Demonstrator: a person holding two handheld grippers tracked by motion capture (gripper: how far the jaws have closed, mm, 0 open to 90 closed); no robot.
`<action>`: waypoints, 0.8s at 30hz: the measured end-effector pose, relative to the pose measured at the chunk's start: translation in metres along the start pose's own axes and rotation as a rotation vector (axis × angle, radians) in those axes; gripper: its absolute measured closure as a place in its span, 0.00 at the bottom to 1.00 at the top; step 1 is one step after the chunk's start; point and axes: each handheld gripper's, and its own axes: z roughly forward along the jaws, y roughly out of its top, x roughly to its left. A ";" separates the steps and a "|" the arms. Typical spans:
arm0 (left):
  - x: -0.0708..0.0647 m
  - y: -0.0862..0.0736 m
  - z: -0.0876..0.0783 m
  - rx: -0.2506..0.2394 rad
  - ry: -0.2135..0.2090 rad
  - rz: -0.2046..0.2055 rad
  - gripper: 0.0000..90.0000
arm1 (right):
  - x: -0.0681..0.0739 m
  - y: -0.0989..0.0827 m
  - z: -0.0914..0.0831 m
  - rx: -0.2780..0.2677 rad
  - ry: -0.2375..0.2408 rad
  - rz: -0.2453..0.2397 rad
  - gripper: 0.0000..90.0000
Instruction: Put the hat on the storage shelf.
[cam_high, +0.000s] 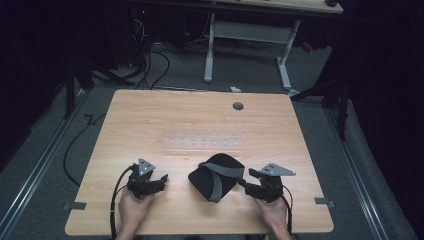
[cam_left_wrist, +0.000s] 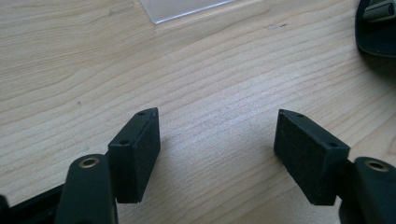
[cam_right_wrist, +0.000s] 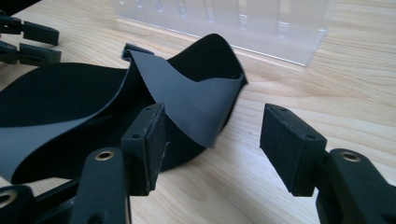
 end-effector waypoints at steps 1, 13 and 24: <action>0.000 0.000 0.000 0.000 0.000 0.000 0.35 | 0.000 0.001 0.002 -0.002 0.005 -0.006 0.45; 0.000 0.000 0.000 -0.001 0.001 0.001 0.35 | 0.005 0.012 0.025 0.024 0.040 0.006 0.45; 0.000 0.000 0.000 0.000 0.001 0.001 0.34 | 0.002 0.013 0.043 0.040 0.052 0.055 0.46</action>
